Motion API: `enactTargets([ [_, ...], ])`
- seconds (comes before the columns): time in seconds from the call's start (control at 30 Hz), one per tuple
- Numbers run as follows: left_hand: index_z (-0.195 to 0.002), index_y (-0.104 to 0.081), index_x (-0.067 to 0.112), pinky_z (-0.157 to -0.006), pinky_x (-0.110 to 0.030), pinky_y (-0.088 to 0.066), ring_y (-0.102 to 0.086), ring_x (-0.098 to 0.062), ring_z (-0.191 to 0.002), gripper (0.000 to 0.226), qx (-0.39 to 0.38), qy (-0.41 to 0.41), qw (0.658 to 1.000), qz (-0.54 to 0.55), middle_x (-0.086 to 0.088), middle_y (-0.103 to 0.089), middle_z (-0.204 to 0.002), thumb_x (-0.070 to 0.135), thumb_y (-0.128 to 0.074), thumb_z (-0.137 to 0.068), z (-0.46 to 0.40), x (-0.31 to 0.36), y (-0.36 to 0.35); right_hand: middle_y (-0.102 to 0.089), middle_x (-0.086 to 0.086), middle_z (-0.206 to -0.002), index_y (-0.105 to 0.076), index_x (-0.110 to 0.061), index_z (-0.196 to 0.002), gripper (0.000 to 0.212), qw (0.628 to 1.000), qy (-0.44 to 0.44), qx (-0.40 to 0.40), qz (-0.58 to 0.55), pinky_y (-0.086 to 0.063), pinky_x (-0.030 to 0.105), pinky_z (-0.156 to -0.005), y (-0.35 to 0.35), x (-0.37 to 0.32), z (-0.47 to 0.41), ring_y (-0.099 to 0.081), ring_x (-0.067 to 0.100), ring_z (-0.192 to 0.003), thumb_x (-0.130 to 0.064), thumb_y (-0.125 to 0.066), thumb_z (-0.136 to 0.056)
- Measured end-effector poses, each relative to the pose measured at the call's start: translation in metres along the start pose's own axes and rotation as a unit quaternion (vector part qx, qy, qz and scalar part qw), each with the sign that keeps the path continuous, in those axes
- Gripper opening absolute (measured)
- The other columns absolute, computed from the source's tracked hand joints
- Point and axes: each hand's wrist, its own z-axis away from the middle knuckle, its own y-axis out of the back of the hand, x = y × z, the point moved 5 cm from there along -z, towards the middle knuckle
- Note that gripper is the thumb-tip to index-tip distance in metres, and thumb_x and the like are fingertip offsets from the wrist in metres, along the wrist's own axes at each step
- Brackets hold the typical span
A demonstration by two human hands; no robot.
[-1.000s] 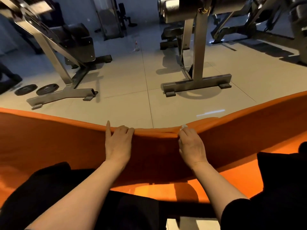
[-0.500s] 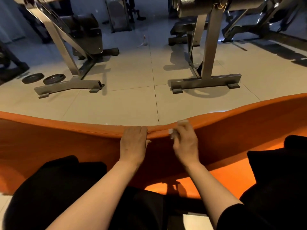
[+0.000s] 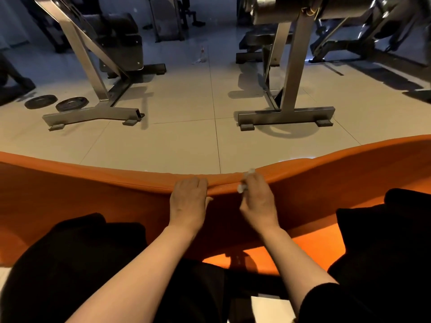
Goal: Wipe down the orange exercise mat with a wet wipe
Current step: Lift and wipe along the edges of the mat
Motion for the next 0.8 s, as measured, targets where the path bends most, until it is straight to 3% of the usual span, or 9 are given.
enactTargets([
  [0.13,-0.071,-0.06,0.014,-0.055,-0.031,-0.041,-0.053,-0.023,-0.057,0.042,-0.001,0.01,1.0,-0.001,-0.002,-0.054,-0.062,0.027,-0.094,-0.049,0.002,0.007,-0.001,-0.054,0.017,-0.099,-0.059,0.002,-0.097,0.03,0.998,-0.042,0.052,-0.015,-0.045,0.031,-0.074,0.006,0.001,0.0,-0.056,0.033,-0.085,0.017,-0.05,-0.073],
  [0.3,-0.08,-0.058,0.016,-0.064,-0.033,-0.038,-0.055,-0.024,-0.069,0.031,-0.005,0.007,1.0,-0.02,-0.001,-0.057,-0.072,0.026,-0.084,-0.066,0.004,0.003,-0.001,-0.055,0.018,-0.101,-0.062,0.004,-0.097,0.031,0.991,0.112,-0.078,0.005,-0.051,0.037,-0.087,-0.026,-0.045,0.007,-0.055,0.033,-0.094,0.01,-0.06,-0.067],
  [0.37,-0.087,-0.058,0.016,-0.069,-0.032,-0.036,-0.055,-0.024,-0.077,0.025,-0.027,0.005,0.999,-0.02,-0.001,-0.058,-0.08,0.027,-0.077,-0.075,0.006,0.004,-0.001,-0.058,0.018,-0.096,-0.064,0.004,-0.095,0.035,0.985,0.15,-0.064,0.051,-0.054,0.039,-0.09,-0.031,-0.043,0.007,-0.059,0.034,-0.089,0.018,-0.063,-0.063],
  [0.47,-0.078,-0.061,0.016,-0.06,-0.033,-0.041,-0.056,-0.023,-0.065,0.035,-0.036,-0.012,0.999,-0.019,-0.001,-0.058,-0.07,0.028,-0.088,-0.06,0.005,0.006,0.003,-0.062,0.02,-0.093,-0.066,0.004,-0.088,0.031,0.979,0.169,-0.019,0.112,-0.055,0.042,-0.09,-0.034,-0.036,0.006,-0.063,0.037,-0.088,0.021,-0.069,-0.062],
  [0.53,-0.08,-0.063,0.018,-0.065,-0.032,-0.045,-0.058,-0.021,-0.066,0.037,-0.023,-0.027,0.999,-0.023,0.002,-0.06,-0.071,0.028,-0.089,-0.057,0.005,0.004,0.002,-0.062,0.021,-0.091,-0.066,0.004,-0.082,0.031,0.978,0.167,-0.01,0.128,-0.057,0.042,-0.083,-0.034,-0.033,0.003,-0.063,0.038,-0.086,0.023,-0.068,-0.057],
  [0.63,-0.101,-0.066,0.022,-0.083,-0.035,-0.045,-0.062,-0.021,-0.083,0.047,-0.015,-0.034,0.997,-0.061,0.003,-0.066,-0.088,0.016,-0.085,-0.058,0.005,-0.014,0.008,-0.06,0.02,-0.087,-0.062,0.002,-0.075,0.034,0.979,0.156,-0.003,0.13,-0.054,0.037,-0.064,-0.03,-0.03,-0.003,-0.06,0.035,-0.075,0.024,-0.064,-0.05],
  [0.73,-0.132,-0.05,0.025,-0.112,-0.037,-0.021,-0.046,-0.02,-0.126,0.051,-0.046,0.027,0.99,-0.127,0.004,-0.055,-0.131,0.019,-0.066,-0.084,0.005,-0.054,0.019,-0.058,0.016,-0.081,-0.06,0.0,-0.071,0.029,0.981,0.149,0.007,0.122,-0.046,0.029,-0.066,-0.029,-0.028,-0.011,-0.055,0.03,-0.065,0.023,-0.065,-0.054],
  [0.8,-0.137,-0.044,0.026,-0.116,-0.037,-0.012,-0.038,-0.019,-0.134,0.05,-0.075,0.062,0.982,-0.161,0.005,-0.05,-0.138,0.024,-0.06,-0.089,0.003,-0.079,0.025,-0.057,0.016,-0.08,-0.059,0.0,-0.071,0.026,0.983,0.142,0.02,0.115,-0.045,0.029,-0.069,-0.03,-0.027,-0.016,-0.055,0.03,-0.066,0.023,-0.065,-0.059],
])
